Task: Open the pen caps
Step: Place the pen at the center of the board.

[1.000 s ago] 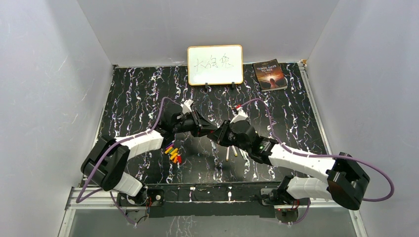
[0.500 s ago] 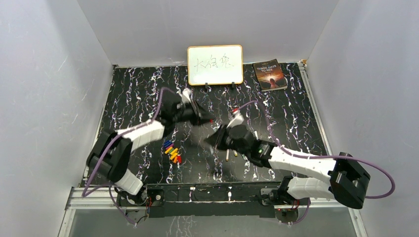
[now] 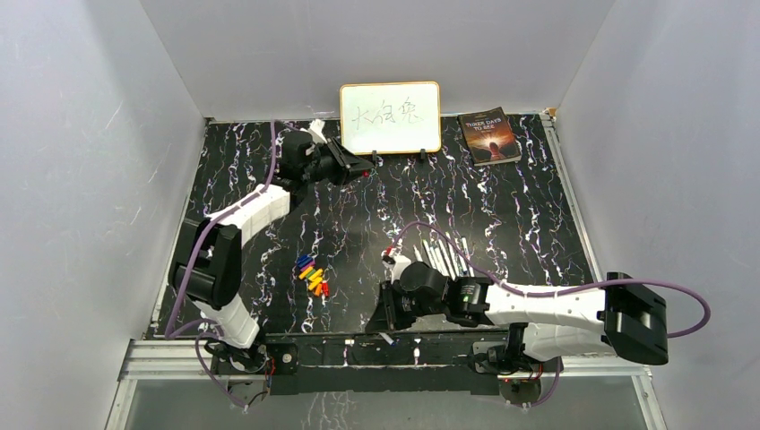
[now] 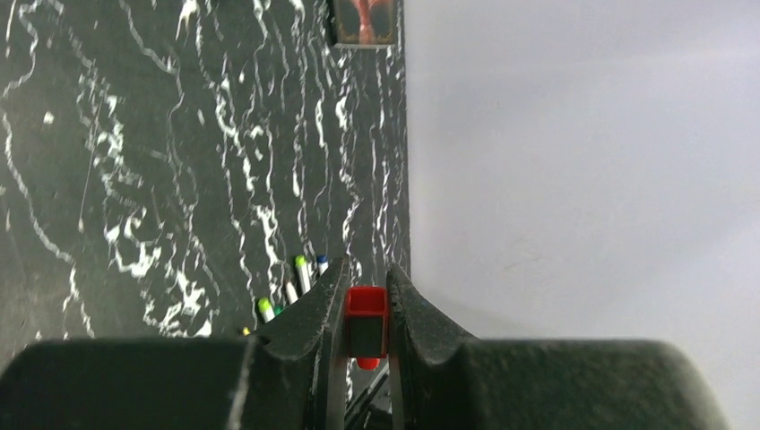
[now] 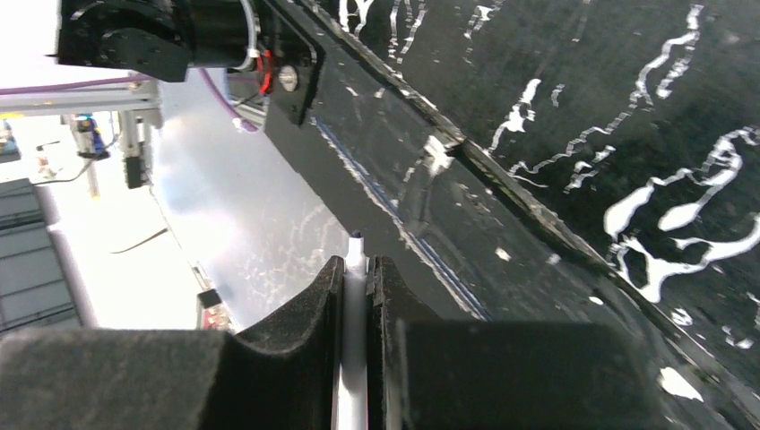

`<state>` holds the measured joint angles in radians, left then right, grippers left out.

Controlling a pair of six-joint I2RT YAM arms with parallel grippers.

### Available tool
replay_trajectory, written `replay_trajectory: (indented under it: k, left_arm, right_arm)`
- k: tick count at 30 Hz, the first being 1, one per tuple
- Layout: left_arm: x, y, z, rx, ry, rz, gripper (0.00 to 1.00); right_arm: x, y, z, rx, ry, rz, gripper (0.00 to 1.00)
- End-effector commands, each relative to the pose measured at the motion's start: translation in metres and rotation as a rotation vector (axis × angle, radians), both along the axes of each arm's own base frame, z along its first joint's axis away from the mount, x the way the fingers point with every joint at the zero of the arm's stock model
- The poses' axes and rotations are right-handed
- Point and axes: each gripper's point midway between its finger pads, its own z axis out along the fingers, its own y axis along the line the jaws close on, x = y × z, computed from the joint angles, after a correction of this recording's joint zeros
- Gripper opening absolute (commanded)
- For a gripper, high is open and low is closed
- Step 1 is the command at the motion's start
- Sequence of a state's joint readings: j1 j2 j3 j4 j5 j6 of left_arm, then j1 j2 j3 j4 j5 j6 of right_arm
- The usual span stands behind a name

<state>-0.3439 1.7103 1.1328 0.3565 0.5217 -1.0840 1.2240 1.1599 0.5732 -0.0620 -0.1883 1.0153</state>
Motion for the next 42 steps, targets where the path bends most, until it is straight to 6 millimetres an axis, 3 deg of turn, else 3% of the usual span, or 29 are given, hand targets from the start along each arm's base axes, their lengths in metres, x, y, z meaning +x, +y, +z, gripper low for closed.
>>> replay_trajectory:
  k: [1, 8, 13, 18, 23, 30, 42]
  left_arm:
    - [-0.037, 0.006, 0.025, 0.023, -0.039, -0.072, 0.0]
    - [-0.092, 0.024, 0.028, 0.09, -0.012, -0.126, 0.0]
    - [-0.127, 0.035, 0.023, 0.103, 0.013, -0.146, 0.0]
    - [-0.149, 0.042, 0.012, 0.113, 0.038, -0.155, 0.0]
    - [-0.161, 0.046, 0.004, 0.107, 0.058, -0.157, 0.0]
    - [-0.167, 0.047, 0.001, 0.099, 0.067, -0.157, 0.0]
    - [-0.171, 0.048, -0.006, 0.096, 0.085, -0.159, 0.0]
  right_arm:
    - [0.011, 0.0, 0.023, -0.005, -0.087, -0.019, 0.0]
    - [0.048, -0.024, 0.03, -0.111, -0.191, -0.139, 0.0]
    - [0.09, -0.051, 0.033, -0.225, -0.279, -0.301, 0.0]
    - [0.131, -0.079, 0.025, -0.359, -0.349, -0.474, 0.0]
    - [0.161, -0.099, 0.011, -0.465, -0.4, -0.599, 0.0]
    - [0.192, -0.104, -0.004, -0.543, -0.449, -0.642, 0.0]
    - [0.205, -0.087, -0.036, -0.577, -0.427, -0.594, 0.0]
